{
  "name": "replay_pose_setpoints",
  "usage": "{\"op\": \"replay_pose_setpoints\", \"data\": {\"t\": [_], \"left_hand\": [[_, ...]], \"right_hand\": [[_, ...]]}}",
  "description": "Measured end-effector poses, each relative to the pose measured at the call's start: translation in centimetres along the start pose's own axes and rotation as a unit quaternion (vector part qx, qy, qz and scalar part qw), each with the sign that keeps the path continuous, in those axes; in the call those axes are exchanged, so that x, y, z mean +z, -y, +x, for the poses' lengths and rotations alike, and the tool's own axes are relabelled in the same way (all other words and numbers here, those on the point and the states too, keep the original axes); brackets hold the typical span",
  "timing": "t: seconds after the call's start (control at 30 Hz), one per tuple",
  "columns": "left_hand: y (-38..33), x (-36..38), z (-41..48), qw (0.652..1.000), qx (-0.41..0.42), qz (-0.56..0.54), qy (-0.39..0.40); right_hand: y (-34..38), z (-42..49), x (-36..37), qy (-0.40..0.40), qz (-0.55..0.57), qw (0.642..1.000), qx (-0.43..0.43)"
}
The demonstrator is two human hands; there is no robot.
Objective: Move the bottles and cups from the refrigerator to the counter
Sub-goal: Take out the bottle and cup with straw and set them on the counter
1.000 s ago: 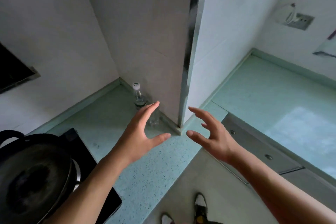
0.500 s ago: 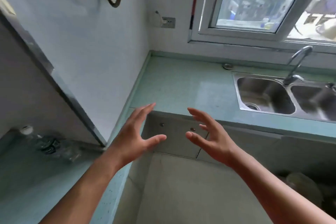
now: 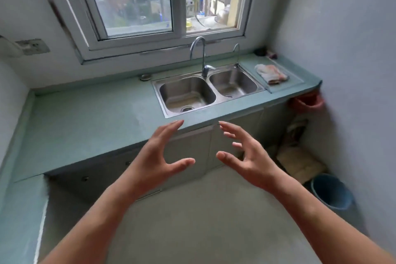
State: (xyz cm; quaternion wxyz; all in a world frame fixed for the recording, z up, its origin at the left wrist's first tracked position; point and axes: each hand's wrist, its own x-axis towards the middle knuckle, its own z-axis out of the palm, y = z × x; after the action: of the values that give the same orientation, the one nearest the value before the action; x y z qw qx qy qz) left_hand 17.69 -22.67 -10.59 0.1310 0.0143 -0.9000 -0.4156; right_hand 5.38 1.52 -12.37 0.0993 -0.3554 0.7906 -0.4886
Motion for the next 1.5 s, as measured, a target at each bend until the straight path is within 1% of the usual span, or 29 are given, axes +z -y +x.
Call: {"op": "replay_pose_setpoints", "data": {"t": [0.23,0.37,0.47,0.6,0.7,0.77,0.9,1.1,1.3,1.5], "left_hand": [[-5.8,9.5,8.5,0.988,0.098,-0.032,0.113],[-9.0,15.1,13.9,0.969,0.161,-0.054,0.181],[-11.5,19.1,17.8,0.946,0.205,-0.072,0.239],[-14.2,24.0,23.1,0.910,0.276,-0.076,0.301],[-16.4,27.4,26.6,0.881,0.338,-0.062,0.326],[-18.3,29.4,28.4,0.861,0.371,-0.065,0.343],[-22.8,33.1,30.1,0.811,0.418,-0.090,0.400],[-29.8,39.1,28.1,0.722,0.487,-0.127,0.474],[-37.1,45.2,24.1,0.643,0.547,-0.139,0.517],[-45.8,51.5,19.5,0.583,0.583,-0.154,0.545]], "right_hand": [[-4.0,-6.3,-10.2,-0.120,-0.030,0.990,0.074],[-5.7,-9.3,-14.4,-0.206,-0.043,0.970,0.125],[-6.6,-11.2,-17.1,-0.268,-0.053,0.947,0.167],[-7.5,-12.5,-20.2,-0.363,-0.084,0.904,0.211],[-8.1,-13.2,-22.1,-0.419,-0.102,0.869,0.241],[-8.3,-13.9,-23.0,-0.454,-0.108,0.845,0.262],[-7.9,-16.3,-24.3,-0.509,-0.132,0.795,0.302],[-6.1,-22.2,-25.1,-0.580,-0.163,0.711,0.363],[-4.6,-28.8,-26.5,-0.640,-0.187,0.627,0.403],[-3.1,-36.6,-30.1,-0.690,-0.203,0.561,0.410]]}}
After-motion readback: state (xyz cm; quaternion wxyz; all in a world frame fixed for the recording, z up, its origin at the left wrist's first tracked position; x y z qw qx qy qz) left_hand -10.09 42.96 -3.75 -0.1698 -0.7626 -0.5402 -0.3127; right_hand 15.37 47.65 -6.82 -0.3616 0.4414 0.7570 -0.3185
